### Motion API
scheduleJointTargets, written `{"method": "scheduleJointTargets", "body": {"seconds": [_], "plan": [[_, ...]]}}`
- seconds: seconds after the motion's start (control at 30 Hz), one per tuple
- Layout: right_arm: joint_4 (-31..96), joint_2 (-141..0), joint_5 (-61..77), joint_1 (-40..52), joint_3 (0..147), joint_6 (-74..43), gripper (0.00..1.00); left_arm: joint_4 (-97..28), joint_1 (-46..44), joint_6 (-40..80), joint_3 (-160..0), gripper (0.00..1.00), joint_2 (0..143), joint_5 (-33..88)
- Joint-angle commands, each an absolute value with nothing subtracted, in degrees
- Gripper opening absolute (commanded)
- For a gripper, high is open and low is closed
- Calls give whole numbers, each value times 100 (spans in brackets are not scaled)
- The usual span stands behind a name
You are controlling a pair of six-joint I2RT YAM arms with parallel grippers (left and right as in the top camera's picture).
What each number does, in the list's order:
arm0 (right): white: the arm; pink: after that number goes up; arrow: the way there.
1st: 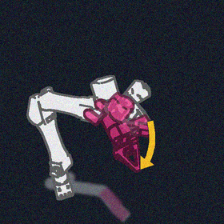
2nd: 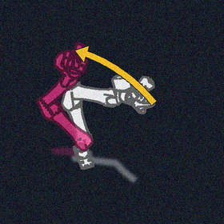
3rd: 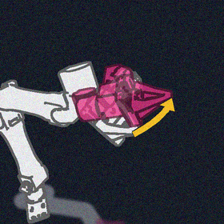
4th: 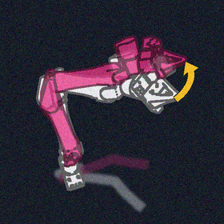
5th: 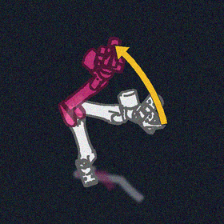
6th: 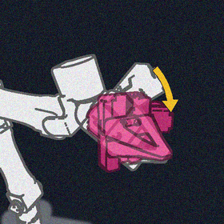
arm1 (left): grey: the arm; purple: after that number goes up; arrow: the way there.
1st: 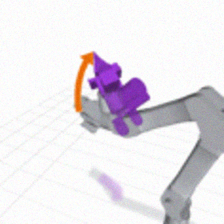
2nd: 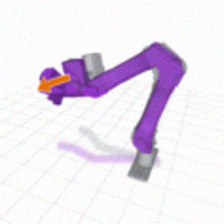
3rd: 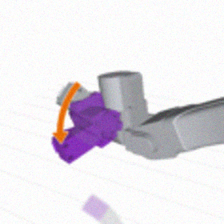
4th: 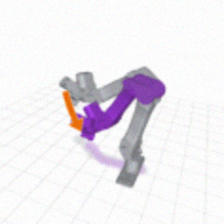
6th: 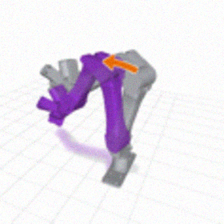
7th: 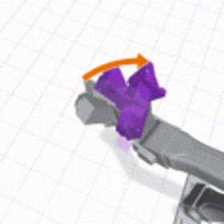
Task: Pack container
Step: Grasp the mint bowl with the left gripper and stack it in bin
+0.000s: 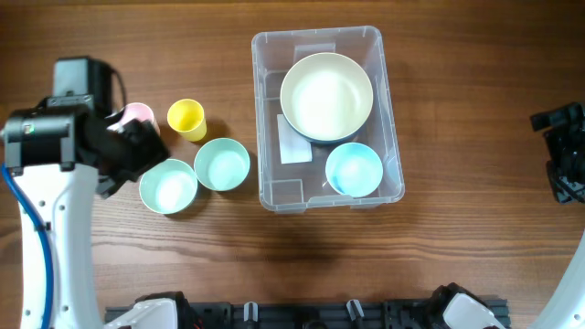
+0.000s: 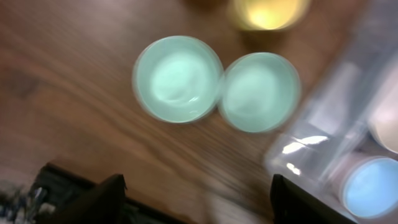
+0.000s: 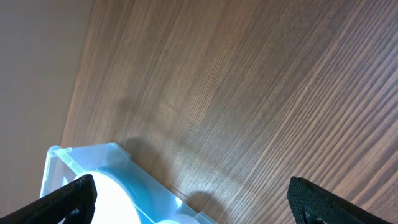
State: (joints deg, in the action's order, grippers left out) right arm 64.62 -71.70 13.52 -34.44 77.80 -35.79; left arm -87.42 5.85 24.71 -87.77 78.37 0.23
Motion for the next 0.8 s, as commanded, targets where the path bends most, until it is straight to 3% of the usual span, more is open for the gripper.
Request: {"method": "scheduleJointTargets", "body": {"seconds": [0.0,0.27,0.5,0.6,0.7,0.77], "plan": [[6451,-7190,1402,-3459,7797,-3621,100,-8180,1417,1946,-7481,76,7872,355],[6451,-7190,1402,-3459,7797,-3618,100,-5439,1925,1951,-4764,72,7876,829],[6451,-7190,1402,-3459,7797,-3618,100,-4504,1925,1949,-4099,61,7946,635],[6451,-7190,1402,-3459,7797,-3621,100,-4386,1927,1949,-4049,43,8075,572],[6451,-7190,1402,-3459,7800,-3618,100,-4414,2016,1942,-4058,8,8066,414],[6451,-7190,1402,-3459,7800,-3621,100,-4552,2152,1942,-4123,4,7983,346]]}}
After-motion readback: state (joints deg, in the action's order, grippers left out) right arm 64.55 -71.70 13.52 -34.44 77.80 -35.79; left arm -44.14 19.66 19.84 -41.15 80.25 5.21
